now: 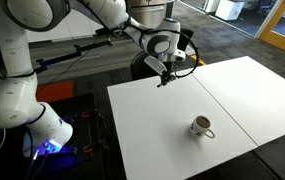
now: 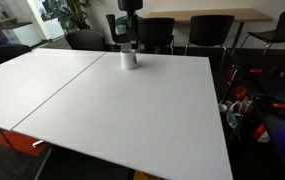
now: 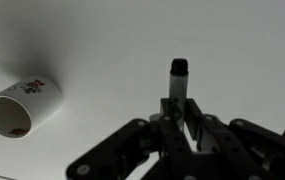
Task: Pick the marker and put it in the cup
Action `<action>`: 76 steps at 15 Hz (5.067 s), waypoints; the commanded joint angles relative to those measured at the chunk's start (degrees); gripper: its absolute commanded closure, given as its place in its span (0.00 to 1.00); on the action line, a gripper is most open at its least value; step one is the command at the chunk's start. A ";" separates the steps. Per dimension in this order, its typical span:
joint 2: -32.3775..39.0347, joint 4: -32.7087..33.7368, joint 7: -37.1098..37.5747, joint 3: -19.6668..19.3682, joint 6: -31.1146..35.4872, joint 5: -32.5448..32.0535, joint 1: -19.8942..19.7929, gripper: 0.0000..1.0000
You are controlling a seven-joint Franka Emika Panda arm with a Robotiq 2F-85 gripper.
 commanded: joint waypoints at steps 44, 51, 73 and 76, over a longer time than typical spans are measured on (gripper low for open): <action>12.46 9.50 115.70 -7.60 -5.25 -84.80 2.08 0.95; 13.36 9.55 123.36 -7.12 -9.31 -86.35 1.59 0.95; 27.14 17.58 144.53 -5.63 -8.52 -92.99 -2.57 0.95; 29.04 19.41 144.17 -5.40 -7.12 -93.26 -3.19 0.95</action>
